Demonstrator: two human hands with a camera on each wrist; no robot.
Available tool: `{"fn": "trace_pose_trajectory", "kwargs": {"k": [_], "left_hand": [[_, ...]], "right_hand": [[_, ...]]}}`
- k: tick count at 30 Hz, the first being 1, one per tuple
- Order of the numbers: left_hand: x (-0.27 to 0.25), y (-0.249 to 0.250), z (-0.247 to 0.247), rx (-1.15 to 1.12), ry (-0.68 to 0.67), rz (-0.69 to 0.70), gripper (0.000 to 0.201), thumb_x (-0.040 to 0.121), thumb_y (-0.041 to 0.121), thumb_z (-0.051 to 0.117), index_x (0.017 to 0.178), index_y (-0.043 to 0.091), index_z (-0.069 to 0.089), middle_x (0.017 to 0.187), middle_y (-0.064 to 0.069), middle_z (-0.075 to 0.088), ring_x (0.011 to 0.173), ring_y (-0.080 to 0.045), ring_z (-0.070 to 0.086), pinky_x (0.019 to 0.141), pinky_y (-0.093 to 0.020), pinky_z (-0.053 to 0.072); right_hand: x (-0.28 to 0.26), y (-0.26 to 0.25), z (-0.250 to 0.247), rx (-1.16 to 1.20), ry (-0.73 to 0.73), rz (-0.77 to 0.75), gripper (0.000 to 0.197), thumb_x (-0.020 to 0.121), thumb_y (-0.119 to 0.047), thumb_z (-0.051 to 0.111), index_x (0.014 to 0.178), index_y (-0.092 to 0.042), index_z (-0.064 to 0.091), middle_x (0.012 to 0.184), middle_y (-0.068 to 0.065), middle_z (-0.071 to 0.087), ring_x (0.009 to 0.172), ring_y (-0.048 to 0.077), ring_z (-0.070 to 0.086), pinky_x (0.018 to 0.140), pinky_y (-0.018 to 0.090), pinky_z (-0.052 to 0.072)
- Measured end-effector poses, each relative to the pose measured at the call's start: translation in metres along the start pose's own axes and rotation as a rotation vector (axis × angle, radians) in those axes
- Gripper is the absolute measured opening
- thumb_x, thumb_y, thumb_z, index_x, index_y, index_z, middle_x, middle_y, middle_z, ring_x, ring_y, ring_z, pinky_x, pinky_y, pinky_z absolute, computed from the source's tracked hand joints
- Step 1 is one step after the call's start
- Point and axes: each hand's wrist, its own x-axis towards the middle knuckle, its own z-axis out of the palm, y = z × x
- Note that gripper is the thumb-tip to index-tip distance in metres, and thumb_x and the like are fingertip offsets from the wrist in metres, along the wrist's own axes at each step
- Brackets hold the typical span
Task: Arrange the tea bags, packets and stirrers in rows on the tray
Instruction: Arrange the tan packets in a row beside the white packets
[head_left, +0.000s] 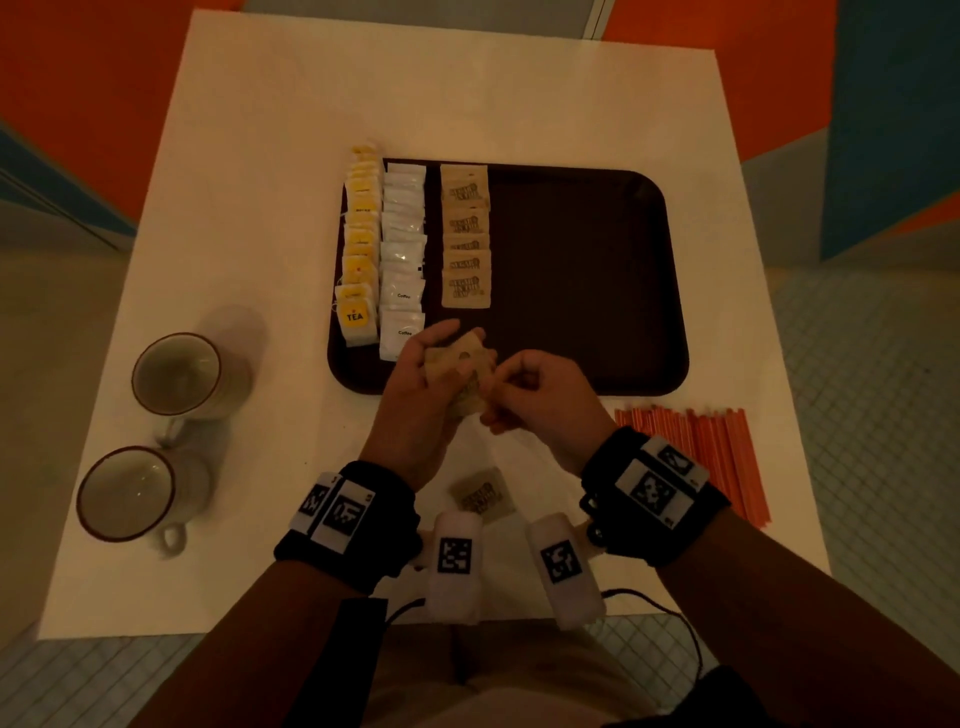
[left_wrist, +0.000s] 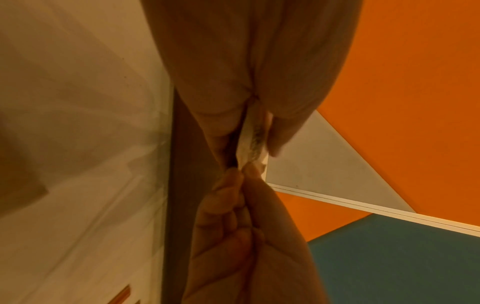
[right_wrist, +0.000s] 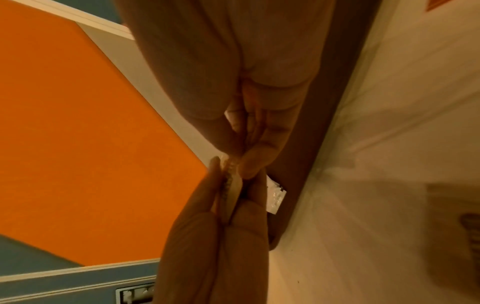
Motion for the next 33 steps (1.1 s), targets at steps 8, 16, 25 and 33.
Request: {"fn": "trace_pose_trajectory", "kwargs": {"k": [8, 16, 25, 33], "left_hand": [[0.001, 0.006, -0.032, 0.034, 0.057, -0.065, 0.037, 0.094, -0.001, 0.042, 0.127, 0.014, 0.044, 0.11, -0.008, 0.066, 0.096, -0.02, 0.067, 0.08, -0.033, 0.056], [-0.003, -0.003, -0.04, 0.1, 0.076, -0.113, 0.036, 0.092, -0.002, 0.043, 0.123, 0.014, 0.049, 0.112, -0.009, 0.065, 0.102, -0.025, 0.063, 0.081, -0.034, 0.056], [-0.007, -0.005, -0.026, -0.046, 0.014, -0.305, 0.039, 0.099, 0.034, 0.033, 0.119, 0.009, 0.057, 0.11, -0.016, 0.064, 0.09, -0.025, 0.067, 0.067, -0.034, 0.058], [-0.012, -0.01, -0.017, -0.034, -0.002, -0.302, 0.047, 0.098, 0.04, 0.032, 0.125, 0.009, 0.054, 0.113, -0.013, 0.066, 0.1, -0.025, 0.064, 0.078, -0.032, 0.055]], "right_hand": [[0.003, 0.068, 0.0, -1.294, -0.404, -0.21, 0.059, 0.074, -0.044, 0.071, 0.124, -0.023, 0.049, 0.125, 0.003, 0.041, 0.111, 0.022, 0.039, 0.096, 0.037, 0.038], [-0.002, 0.079, 0.002, -1.014, -0.379, -0.292, 0.023, 0.093, -0.015, 0.049, 0.114, -0.012, 0.058, 0.117, 0.006, 0.054, 0.109, 0.02, 0.047, 0.096, 0.021, 0.034], [-0.001, 0.005, -0.001, -0.578, -0.156, -0.407, 0.021, 0.088, -0.013, 0.058, 0.107, -0.023, 0.06, 0.098, -0.016, 0.056, 0.087, -0.005, 0.053, 0.071, 0.004, 0.043], [0.0, 0.016, 0.015, -1.156, -0.228, -0.5, 0.056, 0.089, -0.039, 0.052, 0.139, -0.02, 0.034, 0.144, 0.0, 0.031, 0.133, 0.02, 0.023, 0.107, 0.041, 0.022]]}}
